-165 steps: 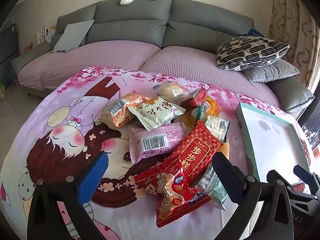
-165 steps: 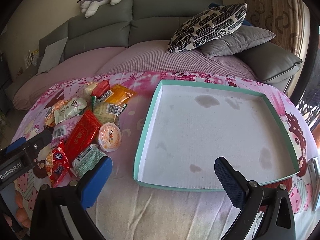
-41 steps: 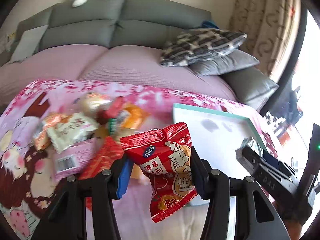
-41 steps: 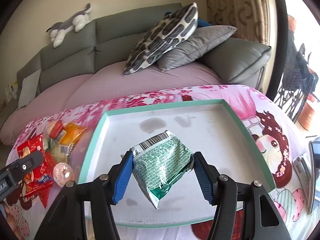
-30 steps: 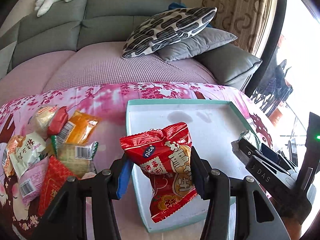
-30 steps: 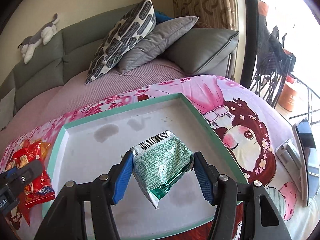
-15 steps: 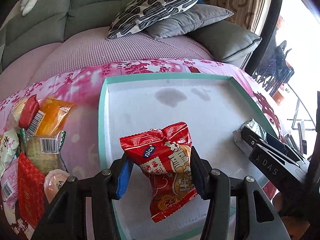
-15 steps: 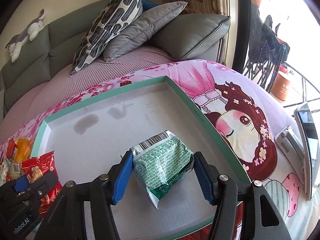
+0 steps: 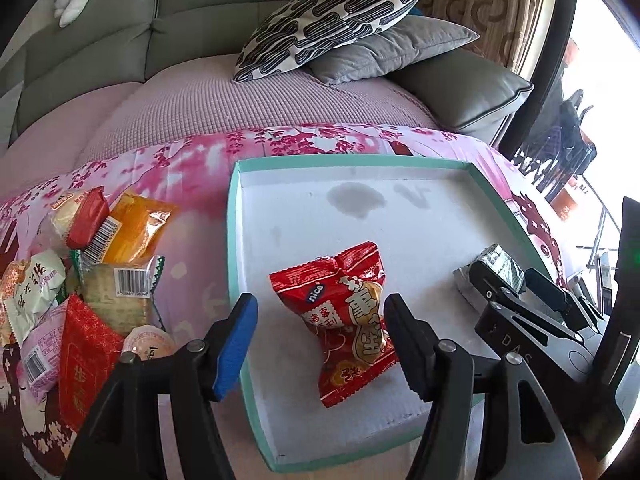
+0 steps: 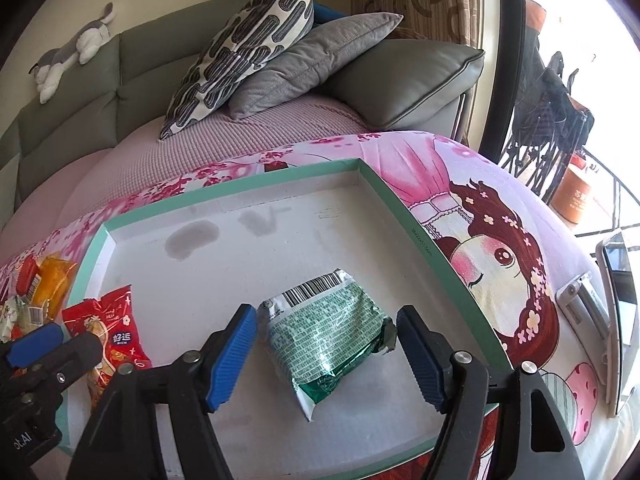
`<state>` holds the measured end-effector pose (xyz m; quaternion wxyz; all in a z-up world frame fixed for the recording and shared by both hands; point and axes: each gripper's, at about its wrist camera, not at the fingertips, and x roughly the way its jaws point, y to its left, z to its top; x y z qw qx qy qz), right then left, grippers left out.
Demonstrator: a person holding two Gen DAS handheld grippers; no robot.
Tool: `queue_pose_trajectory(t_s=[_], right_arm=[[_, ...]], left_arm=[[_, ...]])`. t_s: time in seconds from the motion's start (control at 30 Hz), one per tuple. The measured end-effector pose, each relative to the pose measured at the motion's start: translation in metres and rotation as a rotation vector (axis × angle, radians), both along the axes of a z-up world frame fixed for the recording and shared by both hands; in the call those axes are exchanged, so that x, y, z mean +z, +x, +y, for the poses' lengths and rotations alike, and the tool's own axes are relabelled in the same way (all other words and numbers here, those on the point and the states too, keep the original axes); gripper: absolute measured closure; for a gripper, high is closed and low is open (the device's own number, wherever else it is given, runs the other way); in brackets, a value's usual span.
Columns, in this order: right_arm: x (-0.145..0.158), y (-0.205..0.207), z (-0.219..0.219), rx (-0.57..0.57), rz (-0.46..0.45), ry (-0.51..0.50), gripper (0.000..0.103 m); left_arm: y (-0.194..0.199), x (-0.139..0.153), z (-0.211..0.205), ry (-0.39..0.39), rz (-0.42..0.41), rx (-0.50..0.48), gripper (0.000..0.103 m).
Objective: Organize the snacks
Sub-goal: 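Open the right gripper to drop the green-white packet into the tray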
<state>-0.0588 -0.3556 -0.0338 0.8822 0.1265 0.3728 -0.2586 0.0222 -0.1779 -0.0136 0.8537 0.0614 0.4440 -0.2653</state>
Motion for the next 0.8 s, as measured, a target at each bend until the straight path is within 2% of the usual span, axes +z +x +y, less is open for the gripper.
queue_pose_trajectory(t_s=[0.23, 0.27, 0.3, 0.47, 0.57, 0.8], right_arm=[[0.003, 0.003, 0.009, 0.039, -0.024, 0.0, 0.01], [0.003, 0.003, 0.01, 0.042, -0.029, 0.001, 0.007], [0.004, 0.003, 0.011, 0.044, -0.034, -0.001, 0.0], [0.005, 0.004, 0.013, 0.054, -0.043, 0.006, 0.0], [0.005, 0.004, 0.014, 0.053, -0.05, 0.01, 0.0], [0.014, 0.006, 0.028, 0.086, -0.07, -0.023, 0.0]], left_arm=[[0.006, -0.001, 0.029, 0.011, 0.014, 0.108, 0.031], [0.008, -0.001, 0.033, 0.01, 0.011, 0.125, 0.03], [0.009, 0.0, 0.037, 0.011, 0.008, 0.14, 0.03], [0.012, 0.002, 0.056, 0.008, -0.001, 0.21, 0.029], [0.014, 0.001, 0.068, 0.002, -0.005, 0.259, 0.007], [0.021, 0.0, 0.109, -0.019, -0.026, 0.387, 0.004]])
